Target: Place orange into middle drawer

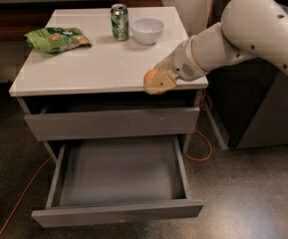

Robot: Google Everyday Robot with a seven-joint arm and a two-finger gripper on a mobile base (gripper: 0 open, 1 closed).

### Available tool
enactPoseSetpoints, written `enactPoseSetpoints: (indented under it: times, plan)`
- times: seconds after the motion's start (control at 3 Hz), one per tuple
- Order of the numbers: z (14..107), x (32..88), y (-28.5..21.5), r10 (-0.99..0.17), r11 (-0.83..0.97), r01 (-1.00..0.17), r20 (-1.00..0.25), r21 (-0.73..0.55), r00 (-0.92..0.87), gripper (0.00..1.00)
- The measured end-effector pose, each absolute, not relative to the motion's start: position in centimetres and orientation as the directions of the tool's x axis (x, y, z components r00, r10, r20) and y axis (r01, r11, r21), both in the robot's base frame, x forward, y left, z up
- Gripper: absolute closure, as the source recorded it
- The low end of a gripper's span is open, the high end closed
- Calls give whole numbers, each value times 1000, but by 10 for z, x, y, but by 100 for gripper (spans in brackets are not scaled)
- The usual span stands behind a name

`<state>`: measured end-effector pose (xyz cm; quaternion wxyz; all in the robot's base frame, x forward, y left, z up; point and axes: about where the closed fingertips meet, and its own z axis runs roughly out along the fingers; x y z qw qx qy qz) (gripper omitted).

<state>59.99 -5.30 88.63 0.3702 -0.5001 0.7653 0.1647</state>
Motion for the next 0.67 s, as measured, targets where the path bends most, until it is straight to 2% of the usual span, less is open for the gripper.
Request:
enactPoseSetpoints:
  times: [0.67]
  plan:
    - [828,544,-42,-688,328,-939,-707,-98,-166,100]
